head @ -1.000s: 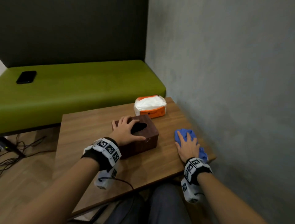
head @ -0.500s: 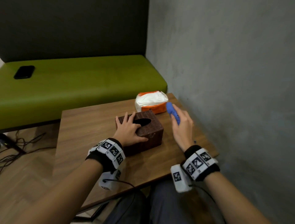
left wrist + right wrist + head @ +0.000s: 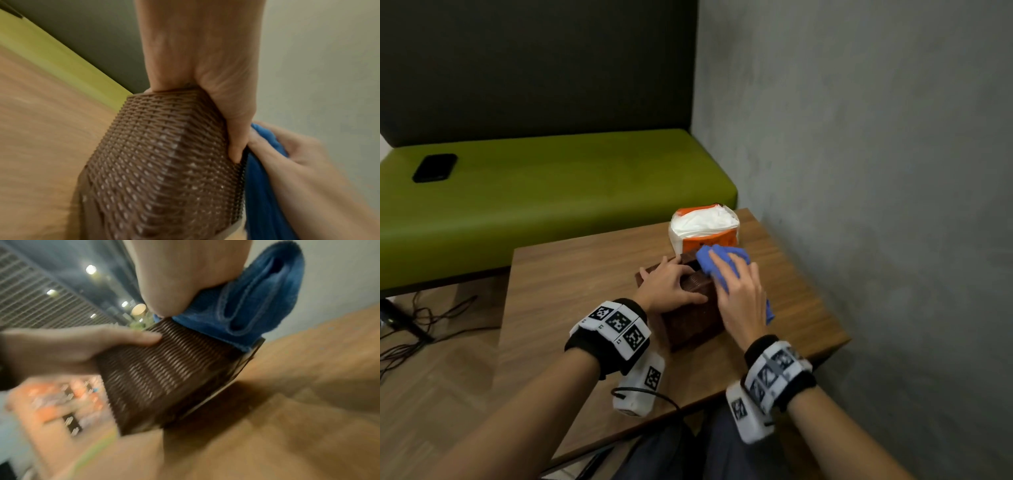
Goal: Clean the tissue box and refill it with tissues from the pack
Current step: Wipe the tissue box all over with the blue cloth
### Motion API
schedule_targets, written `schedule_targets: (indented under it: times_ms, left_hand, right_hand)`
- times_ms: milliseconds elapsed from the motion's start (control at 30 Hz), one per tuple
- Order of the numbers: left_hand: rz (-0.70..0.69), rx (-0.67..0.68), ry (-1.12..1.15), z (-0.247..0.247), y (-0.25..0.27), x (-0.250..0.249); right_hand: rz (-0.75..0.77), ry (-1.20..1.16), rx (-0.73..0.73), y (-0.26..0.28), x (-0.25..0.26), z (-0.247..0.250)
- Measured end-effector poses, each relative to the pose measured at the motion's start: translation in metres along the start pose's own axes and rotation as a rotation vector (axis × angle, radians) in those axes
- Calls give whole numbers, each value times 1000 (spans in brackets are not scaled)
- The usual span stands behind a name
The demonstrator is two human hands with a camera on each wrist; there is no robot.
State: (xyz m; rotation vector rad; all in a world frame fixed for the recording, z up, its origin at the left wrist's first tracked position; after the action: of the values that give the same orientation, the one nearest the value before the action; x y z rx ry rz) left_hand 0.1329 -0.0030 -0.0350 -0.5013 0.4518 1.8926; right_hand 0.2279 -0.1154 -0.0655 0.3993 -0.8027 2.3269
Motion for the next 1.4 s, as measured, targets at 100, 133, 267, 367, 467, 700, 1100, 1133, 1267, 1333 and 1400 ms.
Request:
schedule_targets:
  times_ms: [100, 133, 267, 367, 467, 700, 1100, 1133, 1267, 1333, 1400]
  left_hand:
    - [-42, 58, -8, -3, 1, 2]
    - [-44, 67, -20, -4, 2, 3]
    - [-58, 68, -26, -3, 6, 3]
    - [-89, 82, -24, -1, 8, 10]
    - [-102, 107, -8, 2, 9, 15]
    - [-152, 127, 492, 26, 1, 9]
    - [-147, 132, -186, 36, -8, 11]
    - [-144, 125, -246, 31, -3, 7]
    - [-173, 154, -435, 9, 12, 5]
    - [-184, 77, -422, 4, 10, 10]
    - [-176, -15, -336, 3, 8, 13]
  right_hand:
    - [95, 14, 80, 20, -1, -2]
    - [74, 19, 76, 16, -6, 1]
    - [-97, 10, 16, 1, -15, 5]
    - [-9, 52, 58, 22, -8, -1]
    - [40, 47, 38, 15, -16, 7]
    - [185, 150, -24, 15, 8, 10]
    - [-56, 238, 97, -9, -2, 18]
    - [-72, 232, 100, -9, -1, 17]
    - [-177, 187, 152, -13, -2, 15]
    - [-178, 184, 135, -14, 6, 16]
    - [-6, 238, 135, -8, 20, 14]
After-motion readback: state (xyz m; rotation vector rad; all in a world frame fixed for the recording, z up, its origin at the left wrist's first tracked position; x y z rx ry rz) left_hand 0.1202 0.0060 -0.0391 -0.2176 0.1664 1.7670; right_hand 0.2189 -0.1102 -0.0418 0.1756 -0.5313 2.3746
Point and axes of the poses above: each hand's wrist, its own y-axis away from the middle knuckle, its own z-axis out of the back of the hand, x = y × z, the point moved 1 cm from there along -y, towards the middle knuckle, and after that the axes turned 13 degrees about -z, right-handed, at the moved point
